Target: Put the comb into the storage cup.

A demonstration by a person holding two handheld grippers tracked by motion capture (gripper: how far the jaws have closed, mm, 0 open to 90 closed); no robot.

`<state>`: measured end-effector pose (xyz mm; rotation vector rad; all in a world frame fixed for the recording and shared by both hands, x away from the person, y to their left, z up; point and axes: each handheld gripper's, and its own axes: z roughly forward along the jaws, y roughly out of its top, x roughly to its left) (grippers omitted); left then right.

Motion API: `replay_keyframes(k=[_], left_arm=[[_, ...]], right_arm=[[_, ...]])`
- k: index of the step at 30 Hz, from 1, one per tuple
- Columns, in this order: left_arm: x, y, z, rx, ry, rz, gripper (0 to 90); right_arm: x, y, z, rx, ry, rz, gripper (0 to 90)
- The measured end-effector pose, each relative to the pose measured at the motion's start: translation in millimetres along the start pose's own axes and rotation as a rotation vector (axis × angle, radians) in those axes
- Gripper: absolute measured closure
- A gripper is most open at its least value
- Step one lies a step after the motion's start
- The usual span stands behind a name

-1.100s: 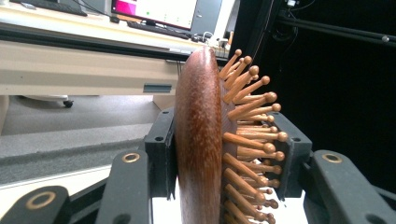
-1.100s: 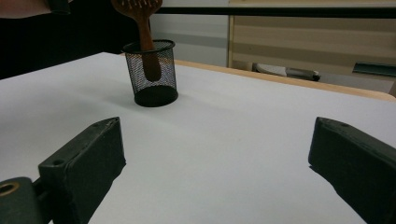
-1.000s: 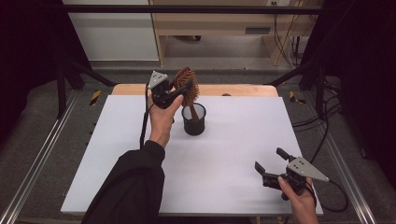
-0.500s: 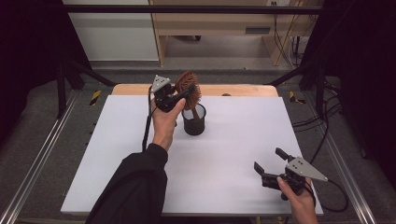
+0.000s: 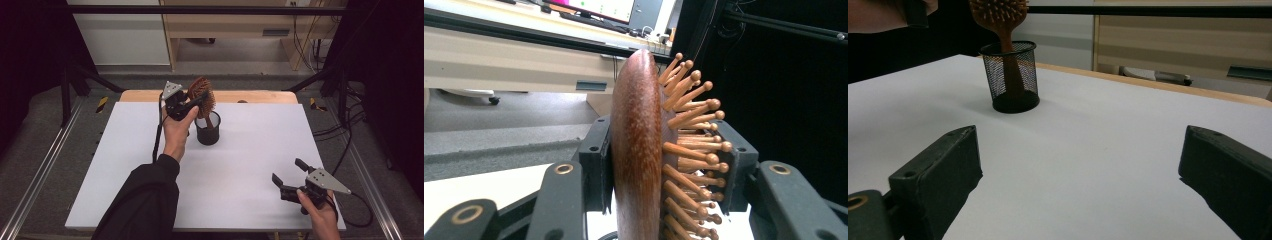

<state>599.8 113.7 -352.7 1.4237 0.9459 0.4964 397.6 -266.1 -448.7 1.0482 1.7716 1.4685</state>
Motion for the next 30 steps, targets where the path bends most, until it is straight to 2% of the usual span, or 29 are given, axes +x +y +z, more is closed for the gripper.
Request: replay_keyframes(k=[30], left_arm=[[1.4, -8.3, 2.7, 0.004, -0.006, -0.017, 51.0]], right_arm=[[0.8, -0.6, 0.8, 0.007, 0.004, 0.004, 3.8]])
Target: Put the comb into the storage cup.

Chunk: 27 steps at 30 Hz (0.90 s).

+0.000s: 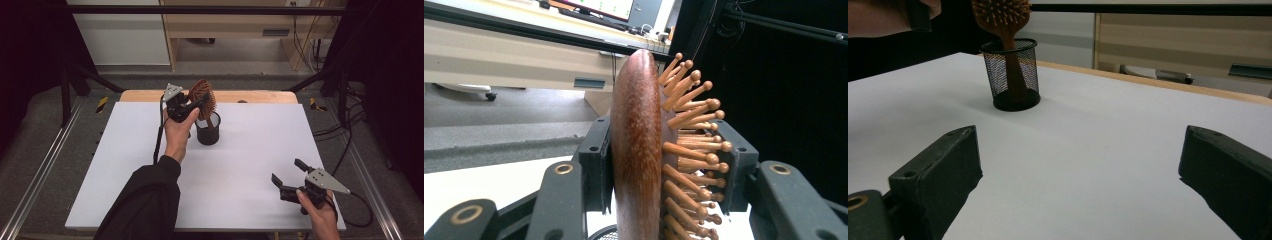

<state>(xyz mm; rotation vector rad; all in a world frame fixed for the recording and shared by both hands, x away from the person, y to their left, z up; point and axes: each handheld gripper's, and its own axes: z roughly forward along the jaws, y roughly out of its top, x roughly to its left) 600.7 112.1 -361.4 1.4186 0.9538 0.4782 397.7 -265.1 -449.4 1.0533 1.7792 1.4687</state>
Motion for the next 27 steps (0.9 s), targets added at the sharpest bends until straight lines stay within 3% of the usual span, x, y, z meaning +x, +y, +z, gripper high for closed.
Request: replay_keyframes(k=[20, 27], left_arm=[[-1.2, -3.7, 2.9, -0.002, -0.007, 0.018, 50.4], [5.9, -3.1, 1.6, 0.008, -0.001, 0.028, 48.3]], right_arm=[[0.2, -0.1, 0.0, 0.001, 0.001, 0.001, 3.8], [-0.2, -0.1, 0.1, 0.0, -0.002, -0.001, 3.7]])
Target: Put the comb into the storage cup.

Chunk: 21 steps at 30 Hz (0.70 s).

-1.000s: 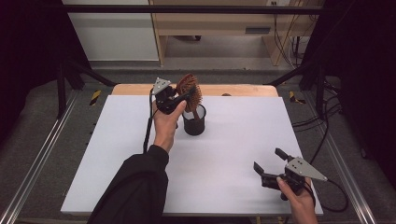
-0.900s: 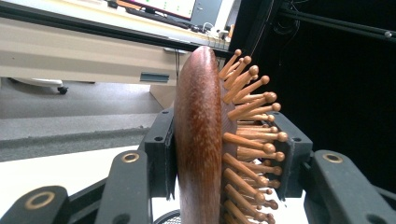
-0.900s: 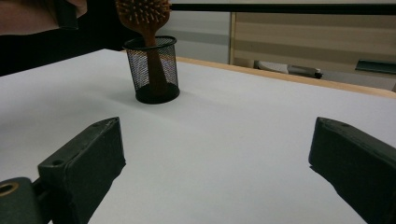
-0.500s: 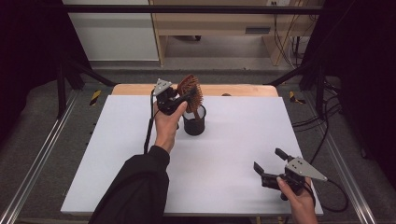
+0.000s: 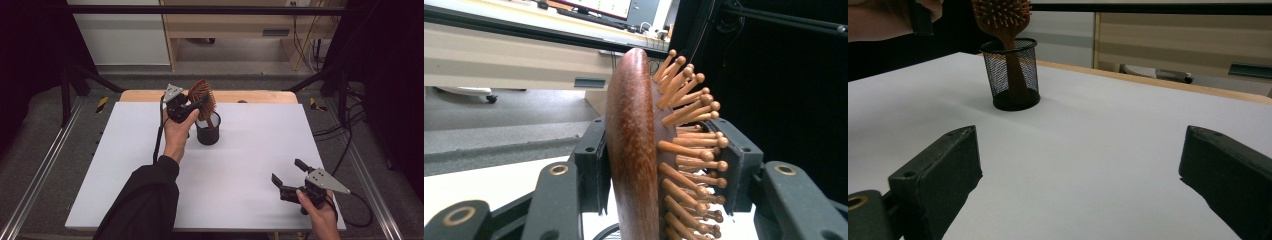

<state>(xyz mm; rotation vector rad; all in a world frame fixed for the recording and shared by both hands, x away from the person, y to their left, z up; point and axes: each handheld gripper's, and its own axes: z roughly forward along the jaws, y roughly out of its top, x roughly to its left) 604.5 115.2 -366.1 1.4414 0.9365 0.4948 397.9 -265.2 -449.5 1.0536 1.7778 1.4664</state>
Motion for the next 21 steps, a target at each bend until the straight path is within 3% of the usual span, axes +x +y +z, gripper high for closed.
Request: replay_keyframes(k=[9, 21], left_arm=[[8.9, 0.1, -2.0, 0.018, 0.009, 0.03, 44.9], [16.1, -1.5, -2.8, 0.018, 0.017, 0.019, 42.3]], right_arm=[[0.1, -0.3, 0.4, 0.003, -0.001, -0.001, 3.6], [-0.2, -0.8, 1.3, 0.007, 0.002, -0.007, 3.5]])
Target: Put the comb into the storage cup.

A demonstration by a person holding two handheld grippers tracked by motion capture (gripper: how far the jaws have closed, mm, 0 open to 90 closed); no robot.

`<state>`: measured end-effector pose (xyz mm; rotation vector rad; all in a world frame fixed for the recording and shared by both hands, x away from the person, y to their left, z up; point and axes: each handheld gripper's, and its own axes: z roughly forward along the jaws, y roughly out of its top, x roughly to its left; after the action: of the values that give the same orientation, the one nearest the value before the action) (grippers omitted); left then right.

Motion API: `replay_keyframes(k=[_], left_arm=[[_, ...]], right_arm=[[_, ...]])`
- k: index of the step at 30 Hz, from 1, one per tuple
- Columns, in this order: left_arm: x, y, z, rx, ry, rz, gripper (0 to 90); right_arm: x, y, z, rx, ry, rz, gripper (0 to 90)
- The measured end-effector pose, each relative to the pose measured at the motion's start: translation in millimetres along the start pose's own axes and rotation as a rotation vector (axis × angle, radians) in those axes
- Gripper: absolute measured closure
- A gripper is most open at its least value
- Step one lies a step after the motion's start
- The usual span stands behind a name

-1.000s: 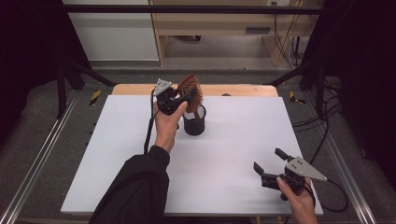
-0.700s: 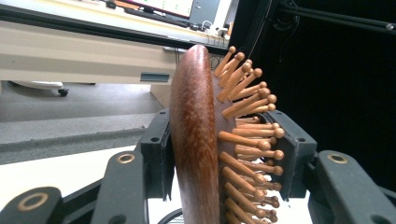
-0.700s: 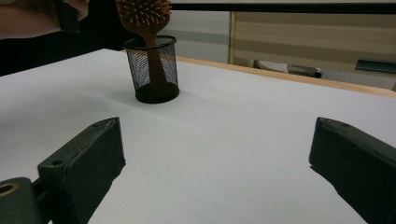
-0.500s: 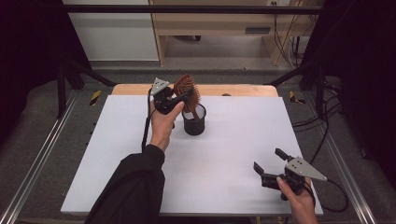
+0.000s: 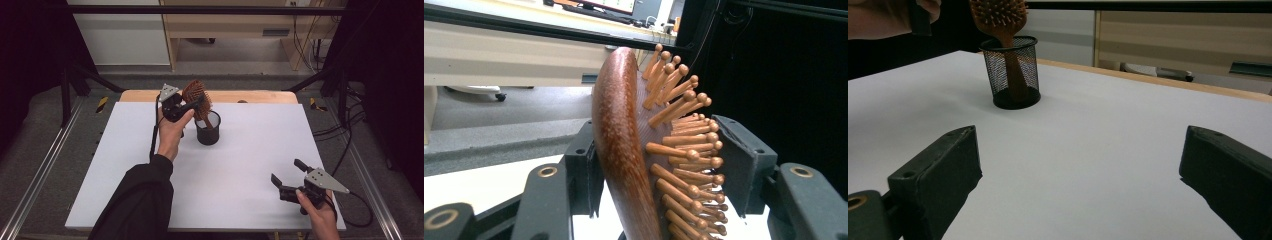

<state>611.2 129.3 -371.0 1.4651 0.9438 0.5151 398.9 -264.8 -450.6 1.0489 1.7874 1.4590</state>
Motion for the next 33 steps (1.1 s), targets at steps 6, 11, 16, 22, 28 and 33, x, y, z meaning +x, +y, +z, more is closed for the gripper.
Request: replay_keyframes(k=[6, 11, 16, 22, 28, 33], left_arm=[[3.9, -1.0, -1.1, 0.003, 0.003, -0.005, 41.4], [6.8, -1.8, -1.8, 0.005, 0.007, -0.01, 40.6], [8.9, -2.4, -2.1, 0.006, 0.007, -0.013, 40.1], [10.1, -3.0, -2.4, 0.004, 0.01, -0.014, 39.3], [10.7, -3.0, -2.8, 0.006, 0.014, -0.016, 38.8], [10.9, -2.7, -3.0, 0.0, 0.016, -0.018, 37.4]], right_arm=[[0.3, -0.1, 0.2, 0.002, 0.001, 0.001, 3.5], [0.5, -0.4, 0.5, 0.003, -0.001, 0.005, 3.5], [0.5, -0.6, 0.9, 0.006, 0.001, 0.002, 3.4], [0.7, -0.7, 1.1, 0.007, 0.002, 0.002, 3.4], [1.2, -0.7, 1.4, 0.007, 0.004, 0.002, 3.3], [1.2, -0.8, 1.5, 0.008, 0.005, 0.003, 3.3]])
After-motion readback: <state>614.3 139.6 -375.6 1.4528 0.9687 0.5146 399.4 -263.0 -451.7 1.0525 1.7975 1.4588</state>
